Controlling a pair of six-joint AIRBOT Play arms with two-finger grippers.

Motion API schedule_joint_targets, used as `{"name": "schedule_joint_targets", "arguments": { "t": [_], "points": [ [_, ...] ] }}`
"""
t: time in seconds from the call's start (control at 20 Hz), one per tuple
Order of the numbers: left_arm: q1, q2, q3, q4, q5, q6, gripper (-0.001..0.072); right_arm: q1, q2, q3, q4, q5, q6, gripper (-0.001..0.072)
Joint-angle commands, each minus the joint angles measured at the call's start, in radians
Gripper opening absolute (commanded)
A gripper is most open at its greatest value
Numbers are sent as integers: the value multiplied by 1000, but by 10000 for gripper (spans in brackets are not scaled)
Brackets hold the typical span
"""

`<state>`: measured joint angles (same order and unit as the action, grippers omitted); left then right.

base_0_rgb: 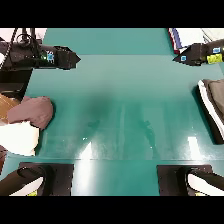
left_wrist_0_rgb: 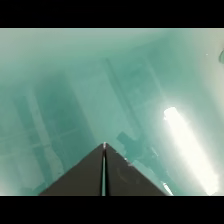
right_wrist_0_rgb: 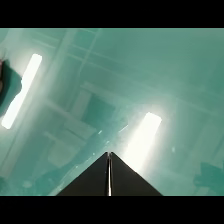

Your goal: Fold the shirts.

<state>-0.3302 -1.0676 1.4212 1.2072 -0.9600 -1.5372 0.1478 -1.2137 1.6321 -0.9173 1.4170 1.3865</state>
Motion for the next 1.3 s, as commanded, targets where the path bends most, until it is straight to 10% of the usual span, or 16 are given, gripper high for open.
{"name": "schedule_joint_targets", "arguments": {
  "t": [0.0, 0.75, 0.85, 1.25],
  "points": [
    [0, 0, 0, 0, 3, 0, 28, 5, 0, 1, 1, -5, 0, 17],
    [34, 7, 0, 83, 37, 37, 49, 5, 0, 1, 1, -1, 0, 17],
    [109, 8, 0, 209, -73, -23, 581, 5, 0, 1, 1, 0, 0, 17],
    [406, -3, -321, 444, -130, -35, 545, 5, 0, 1, 1, -21, 0, 17]
  ]
}}
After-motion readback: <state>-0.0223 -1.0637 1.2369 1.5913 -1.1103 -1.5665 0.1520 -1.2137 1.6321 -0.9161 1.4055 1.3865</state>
